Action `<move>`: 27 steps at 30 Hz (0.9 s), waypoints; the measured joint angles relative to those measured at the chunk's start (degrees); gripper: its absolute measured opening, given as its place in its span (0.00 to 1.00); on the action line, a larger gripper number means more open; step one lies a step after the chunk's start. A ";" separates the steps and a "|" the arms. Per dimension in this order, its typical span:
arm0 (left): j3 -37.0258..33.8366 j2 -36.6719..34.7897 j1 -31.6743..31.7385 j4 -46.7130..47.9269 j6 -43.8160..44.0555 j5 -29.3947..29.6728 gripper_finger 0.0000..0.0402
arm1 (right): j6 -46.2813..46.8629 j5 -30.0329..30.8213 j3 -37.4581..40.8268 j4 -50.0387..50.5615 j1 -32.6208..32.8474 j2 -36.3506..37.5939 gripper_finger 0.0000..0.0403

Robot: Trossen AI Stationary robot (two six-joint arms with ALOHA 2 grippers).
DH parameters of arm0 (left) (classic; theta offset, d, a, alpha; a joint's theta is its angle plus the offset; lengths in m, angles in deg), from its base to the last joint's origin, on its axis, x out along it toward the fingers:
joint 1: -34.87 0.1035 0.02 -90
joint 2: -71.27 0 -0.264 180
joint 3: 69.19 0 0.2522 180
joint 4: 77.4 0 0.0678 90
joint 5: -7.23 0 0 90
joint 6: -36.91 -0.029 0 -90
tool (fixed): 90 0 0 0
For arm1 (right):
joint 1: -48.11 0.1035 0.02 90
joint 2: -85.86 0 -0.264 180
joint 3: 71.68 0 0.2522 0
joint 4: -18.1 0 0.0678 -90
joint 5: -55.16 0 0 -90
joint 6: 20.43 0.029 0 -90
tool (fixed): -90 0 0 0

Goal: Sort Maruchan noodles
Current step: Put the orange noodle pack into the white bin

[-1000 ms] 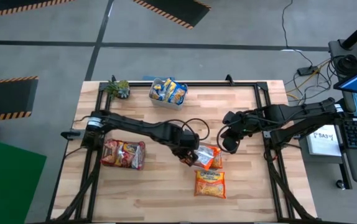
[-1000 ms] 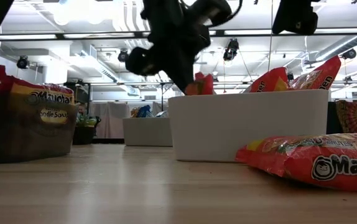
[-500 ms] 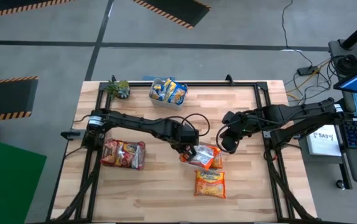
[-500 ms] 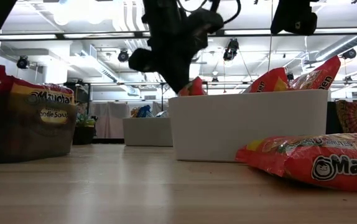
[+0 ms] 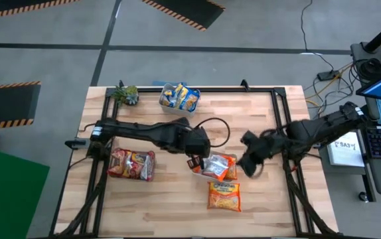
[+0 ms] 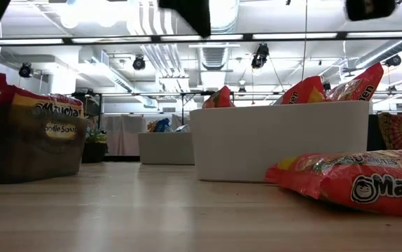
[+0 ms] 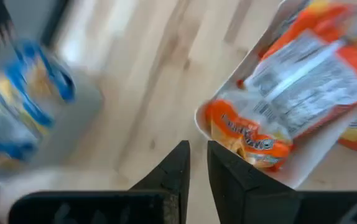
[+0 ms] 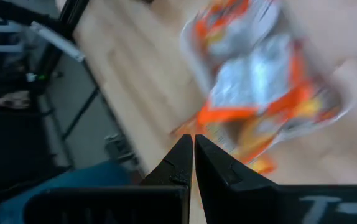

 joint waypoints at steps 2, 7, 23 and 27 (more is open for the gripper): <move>3.27 -0.37 -1.11 0.39 -4.61 1.02 0.10 | 5.79 0.28 0.62 -2.05 3.93 -0.90 0.02; 7.80 -2.63 -4.06 0.59 -11.57 1.00 0.09 | 21.50 2.95 1.13 -5.00 12.90 -4.98 0.02; -0.67 -15.27 -18.91 -7.26 -12.96 8.45 0.09 | 46.55 1.32 1.58 -4.27 24.12 -26.26 0.02; -11.60 -20.19 -21.50 -18.21 -12.96 8.30 0.09 | 49.31 -0.56 3.06 -4.47 24.10 -30.34 0.02</move>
